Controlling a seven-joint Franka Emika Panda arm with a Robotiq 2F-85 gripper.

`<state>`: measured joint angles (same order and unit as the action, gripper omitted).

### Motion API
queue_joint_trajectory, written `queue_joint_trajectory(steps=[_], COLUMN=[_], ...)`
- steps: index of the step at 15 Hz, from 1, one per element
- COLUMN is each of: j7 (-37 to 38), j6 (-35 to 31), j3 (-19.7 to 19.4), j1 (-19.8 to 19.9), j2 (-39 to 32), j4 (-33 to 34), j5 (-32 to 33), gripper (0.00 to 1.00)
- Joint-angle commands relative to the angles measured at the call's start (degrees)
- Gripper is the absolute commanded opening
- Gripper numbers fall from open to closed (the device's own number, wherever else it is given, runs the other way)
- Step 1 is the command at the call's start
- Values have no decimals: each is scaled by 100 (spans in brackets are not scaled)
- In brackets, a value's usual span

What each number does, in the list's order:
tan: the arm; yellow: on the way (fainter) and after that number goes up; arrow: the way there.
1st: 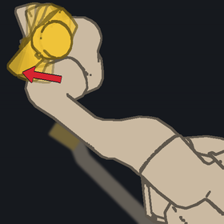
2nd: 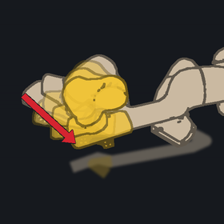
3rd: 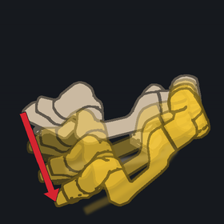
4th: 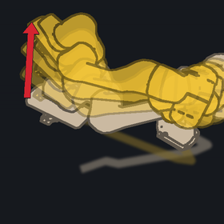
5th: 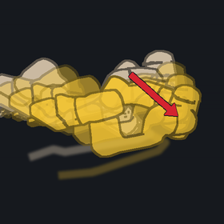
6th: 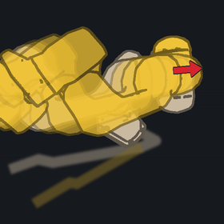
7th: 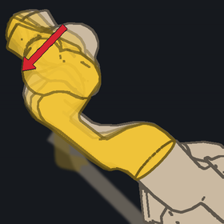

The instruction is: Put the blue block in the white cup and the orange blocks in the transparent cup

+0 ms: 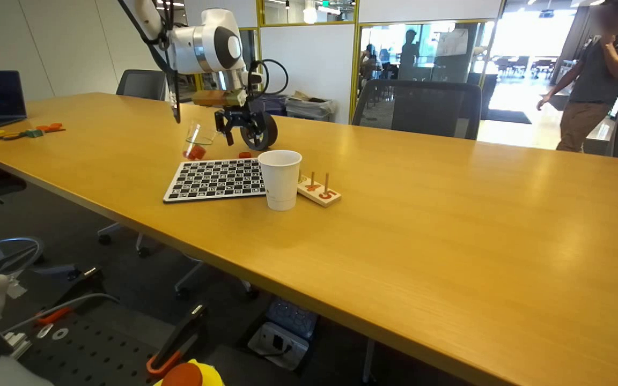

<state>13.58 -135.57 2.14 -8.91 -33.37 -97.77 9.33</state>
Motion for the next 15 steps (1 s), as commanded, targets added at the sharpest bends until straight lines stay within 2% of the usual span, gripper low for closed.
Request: queue_joint_trajectory(steps=[1,8,15], j7=[148,217,205], j6=[-59,-115,-373], j3=[-84,-59,-34], j1=[-112,-143,-279], j2=[-122,-106,246], j4=[218,208,-197], j5=[-126,-144,-62], gripper=[100,100,100])
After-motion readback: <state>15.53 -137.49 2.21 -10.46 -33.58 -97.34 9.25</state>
